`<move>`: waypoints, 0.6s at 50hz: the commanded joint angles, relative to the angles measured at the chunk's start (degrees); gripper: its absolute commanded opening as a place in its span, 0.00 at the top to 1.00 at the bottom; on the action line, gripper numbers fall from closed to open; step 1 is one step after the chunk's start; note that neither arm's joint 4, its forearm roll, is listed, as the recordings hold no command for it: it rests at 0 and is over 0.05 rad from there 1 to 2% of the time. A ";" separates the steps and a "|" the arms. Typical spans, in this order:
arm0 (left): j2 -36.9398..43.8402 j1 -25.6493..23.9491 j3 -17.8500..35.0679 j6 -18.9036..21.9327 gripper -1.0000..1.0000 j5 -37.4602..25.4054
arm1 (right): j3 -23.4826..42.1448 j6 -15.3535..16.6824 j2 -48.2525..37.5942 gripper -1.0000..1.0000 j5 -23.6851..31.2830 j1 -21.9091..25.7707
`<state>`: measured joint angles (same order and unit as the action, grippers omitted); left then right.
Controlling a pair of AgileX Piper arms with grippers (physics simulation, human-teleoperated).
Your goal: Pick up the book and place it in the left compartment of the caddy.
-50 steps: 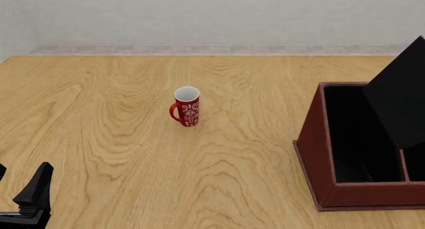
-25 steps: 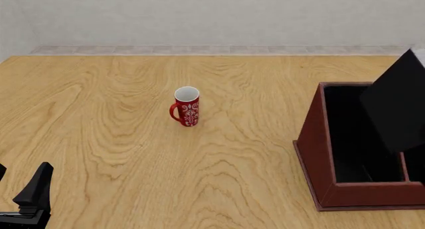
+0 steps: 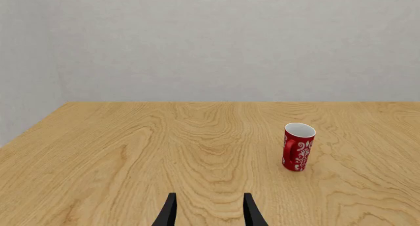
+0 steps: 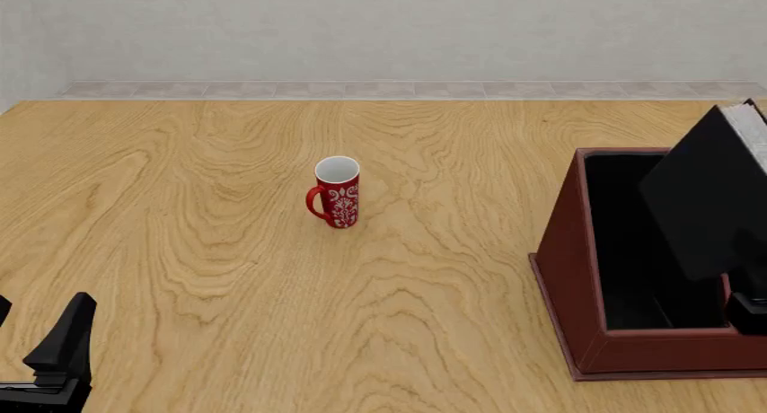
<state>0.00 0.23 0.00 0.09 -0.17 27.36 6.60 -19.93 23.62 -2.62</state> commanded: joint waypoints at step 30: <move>0.07 -0.21 0.02 0.06 0.00 0.20 | -4.95 -2.24 -3.69 1.00 -7.33 -1.33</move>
<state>0.00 0.23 0.00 0.09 -0.16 23.05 5.95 -23.25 17.81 -3.76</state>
